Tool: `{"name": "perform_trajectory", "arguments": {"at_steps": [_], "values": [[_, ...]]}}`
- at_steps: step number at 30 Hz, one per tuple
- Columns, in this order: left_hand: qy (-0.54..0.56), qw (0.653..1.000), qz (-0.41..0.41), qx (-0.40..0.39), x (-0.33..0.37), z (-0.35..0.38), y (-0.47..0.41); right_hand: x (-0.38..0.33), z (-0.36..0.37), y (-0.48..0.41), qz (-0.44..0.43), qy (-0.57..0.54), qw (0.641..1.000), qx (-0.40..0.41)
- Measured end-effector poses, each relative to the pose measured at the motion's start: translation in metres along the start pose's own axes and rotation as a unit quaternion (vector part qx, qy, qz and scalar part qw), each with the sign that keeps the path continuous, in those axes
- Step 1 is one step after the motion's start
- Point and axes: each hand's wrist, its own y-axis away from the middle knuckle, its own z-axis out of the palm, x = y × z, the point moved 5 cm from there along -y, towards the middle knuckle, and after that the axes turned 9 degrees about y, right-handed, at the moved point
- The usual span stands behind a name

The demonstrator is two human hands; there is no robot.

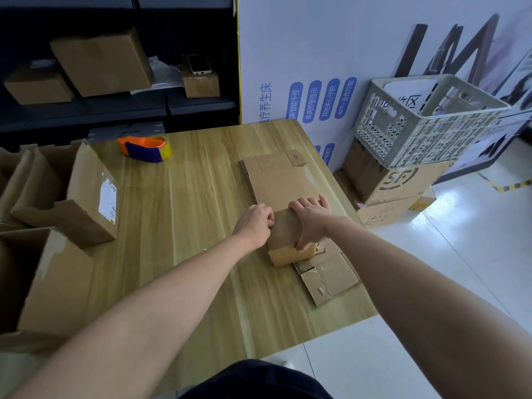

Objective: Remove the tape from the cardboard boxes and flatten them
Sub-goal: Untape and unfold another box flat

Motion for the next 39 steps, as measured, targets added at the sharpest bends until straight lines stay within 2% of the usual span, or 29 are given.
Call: {"name": "perform_trajectory", "arguments": {"at_steps": [6, 12, 18, 23, 26, 29, 32, 35, 37, 39], "values": [[-0.044, 0.997, 0.042, -0.051, 0.003, 0.005, 0.002, -0.001, -0.002, 0.0, -0.002, 0.004, 1.0, -0.014], [0.07, 0.997, 0.021, -0.004, -0.005, -0.004, 0.001, 0.005, -0.004, 0.0, 0.021, -0.027, 0.999, -0.033], [0.031, 0.999, 0.017, 0.003, 0.004, -0.002, -0.007, 0.002, -0.004, 0.0, 0.022, -0.021, 0.999, -0.04], [0.002, 0.998, 0.031, -0.063, 0.009, 0.005, -0.01, 0.004, 0.0, 0.002, 0.026, -0.021, 0.999, -0.04], [0.101, 0.988, 0.003, -0.113, 0.01, 0.003, -0.006, 0.012, 0.001, 0.005, 0.035, -0.032, 0.997, -0.055], [0.28, 0.948, -0.056, -0.143, 0.004, -0.008, 0.0, 0.013, -0.001, 0.004, 0.039, -0.034, 0.997, -0.061], [0.435, 0.888, -0.103, -0.109, -0.005, -0.014, 0.01, 0.016, -0.004, 0.002, 0.053, -0.035, 0.996, -0.069], [0.626, 0.759, -0.154, -0.088, -0.009, -0.01, 0.018, 0.029, -0.01, 0.004, 0.066, -0.034, 0.995, -0.068], [0.713, 0.68, -0.161, -0.064, -0.005, -0.017, 0.015, 0.038, -0.019, 0.006, 0.076, -0.038, 0.995, -0.059], [0.756, 0.635, -0.157, -0.041, 0.003, -0.029, 0.007, 0.036, -0.029, 0.005, 0.064, -0.069, 0.994, -0.048]]}}
